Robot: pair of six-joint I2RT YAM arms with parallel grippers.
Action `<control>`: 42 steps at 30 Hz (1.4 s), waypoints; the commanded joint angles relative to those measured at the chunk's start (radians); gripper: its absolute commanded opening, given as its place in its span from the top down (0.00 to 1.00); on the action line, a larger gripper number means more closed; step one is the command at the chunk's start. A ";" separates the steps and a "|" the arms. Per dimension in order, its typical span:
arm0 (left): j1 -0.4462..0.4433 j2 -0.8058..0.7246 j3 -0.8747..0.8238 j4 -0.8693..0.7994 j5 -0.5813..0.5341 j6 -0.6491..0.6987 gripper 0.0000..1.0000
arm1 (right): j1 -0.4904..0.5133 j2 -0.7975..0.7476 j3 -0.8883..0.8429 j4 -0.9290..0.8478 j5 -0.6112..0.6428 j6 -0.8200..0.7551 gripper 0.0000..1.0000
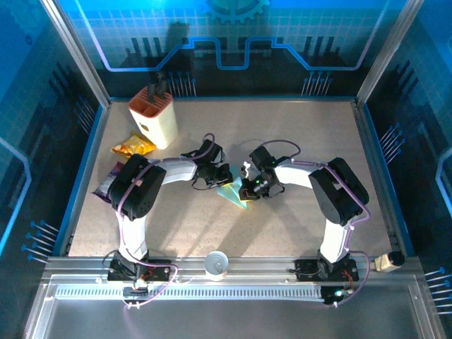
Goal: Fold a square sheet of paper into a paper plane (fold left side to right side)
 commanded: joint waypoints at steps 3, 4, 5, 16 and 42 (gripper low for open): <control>0.006 0.022 -0.027 -0.095 -0.078 0.030 0.93 | -0.015 0.039 -0.021 -0.005 -0.004 -0.020 0.95; 0.006 0.022 -0.026 -0.095 -0.077 0.030 0.93 | -0.014 0.043 -0.024 -0.006 -0.005 -0.022 0.95; 0.006 0.021 -0.026 -0.097 -0.077 0.030 0.93 | -0.015 0.046 -0.028 -0.005 -0.002 -0.021 0.95; 0.005 -0.071 -0.026 -0.025 -0.009 0.017 0.91 | -0.029 0.097 -0.101 -0.017 0.048 -0.025 1.00; -0.078 -0.094 -0.087 0.097 0.046 -0.064 0.93 | -0.034 0.127 -0.187 0.046 0.085 -0.005 1.00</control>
